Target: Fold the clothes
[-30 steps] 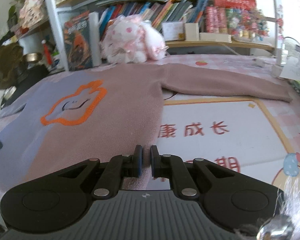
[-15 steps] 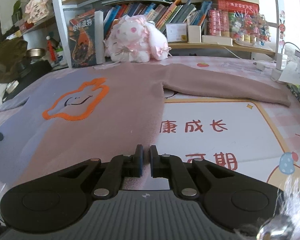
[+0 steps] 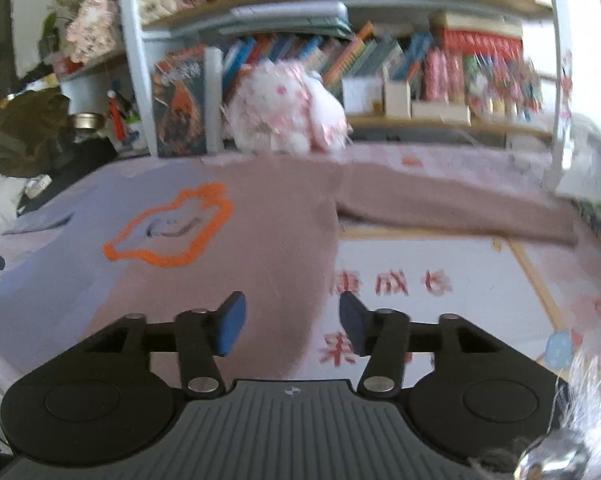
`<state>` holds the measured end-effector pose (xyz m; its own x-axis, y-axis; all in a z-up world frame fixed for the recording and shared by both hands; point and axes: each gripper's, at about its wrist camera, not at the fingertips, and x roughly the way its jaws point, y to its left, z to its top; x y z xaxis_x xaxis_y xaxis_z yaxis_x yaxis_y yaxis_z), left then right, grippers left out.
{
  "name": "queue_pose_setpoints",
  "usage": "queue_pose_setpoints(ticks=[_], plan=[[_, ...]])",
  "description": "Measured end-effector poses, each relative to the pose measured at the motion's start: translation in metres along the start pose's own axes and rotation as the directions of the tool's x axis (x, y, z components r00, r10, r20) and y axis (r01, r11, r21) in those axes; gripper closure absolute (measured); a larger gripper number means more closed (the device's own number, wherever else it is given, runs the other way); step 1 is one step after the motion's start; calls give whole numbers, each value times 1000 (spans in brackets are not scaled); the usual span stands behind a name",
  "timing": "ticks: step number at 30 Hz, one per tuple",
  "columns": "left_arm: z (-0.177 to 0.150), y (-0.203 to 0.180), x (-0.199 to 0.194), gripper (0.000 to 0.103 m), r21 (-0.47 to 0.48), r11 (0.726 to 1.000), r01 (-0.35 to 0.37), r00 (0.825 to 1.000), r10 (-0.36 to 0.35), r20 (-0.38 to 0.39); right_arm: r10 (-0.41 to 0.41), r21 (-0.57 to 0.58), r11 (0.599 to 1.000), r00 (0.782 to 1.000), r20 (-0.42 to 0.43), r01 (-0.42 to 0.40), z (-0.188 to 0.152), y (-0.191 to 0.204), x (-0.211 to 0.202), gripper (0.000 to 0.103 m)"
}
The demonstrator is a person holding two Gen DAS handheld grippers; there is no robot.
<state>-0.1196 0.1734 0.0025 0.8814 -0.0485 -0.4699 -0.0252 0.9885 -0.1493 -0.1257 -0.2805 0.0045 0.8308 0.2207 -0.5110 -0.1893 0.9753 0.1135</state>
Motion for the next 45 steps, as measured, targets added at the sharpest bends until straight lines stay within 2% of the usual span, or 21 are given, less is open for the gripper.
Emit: queue_pose_setpoints(ticks=[1,3,4,8,14,18,21,24,26,29,31,32,33,34,37,42,45], plan=[[0,1,-2,44,2,1000,-14,1000,14,11,2,-11,1000,1000,10,-2,1,4,-2,36],[0,2,-7,28,16,999,-52,998,51,45,7,-34,999,1000,29,-6,4,11,-5,22],[1,3,-7,26,26,997,-68,996,67,56,17,-44,999,999,31,-16,4,15,-5,19],[6,20,-5,26,15,991,-135,988,133,72,54,-67,996,998,13,-53,2,30,2,16],[26,71,19,26,-116,971,-208,975,215,57,92,-84,992,995,-23,-94,1,54,23,10],[46,101,48,27,-141,951,-275,959,282,32,95,-121,988,994,-49,-100,4,70,39,9],[60,124,77,29,-152,930,-333,942,334,-19,85,-158,983,995,-52,-92,8,80,48,9],[70,147,103,38,-179,909,-376,927,366,-85,99,-162,981,993,-62,-108,11,85,56,9],[72,161,117,43,-211,899,-384,922,364,-131,108,-160,980,992,-68,-118,13,88,60,9],[75,177,126,57,-291,892,-346,937,315,-149,111,-158,980,991,-76,-122,14,88,65,9],[78,181,125,87,-311,885,-345,938,316,-142,111,-149,981,990,-83,-122,14,86,68,9],[78,182,123,95,-321,884,-341,940,314,-134,111,-143,982,990,-86,-123,14,85,69,9],[80,184,122,99,-340,884,-320,947,293,-130,112,-136,983,990,-89,-123,14,84,70,9],[81,185,120,100,-353,885,-302,953,275,-125,116,-128,984,989,-91,-127,14,83,71,9],[85,172,108,100,-321,901,-290,957,281,-75,132,-105,984,987,-97,-142,13,79,72,9],[100,143,88,100,-309,937,-164,983,181,27,142,-88,985,985,-94,-151,12,74,69,9],[114,105,81,100,-251,965,-75,991,99,85,145,-72,986,985,-92,-152,10,69,67,9]])
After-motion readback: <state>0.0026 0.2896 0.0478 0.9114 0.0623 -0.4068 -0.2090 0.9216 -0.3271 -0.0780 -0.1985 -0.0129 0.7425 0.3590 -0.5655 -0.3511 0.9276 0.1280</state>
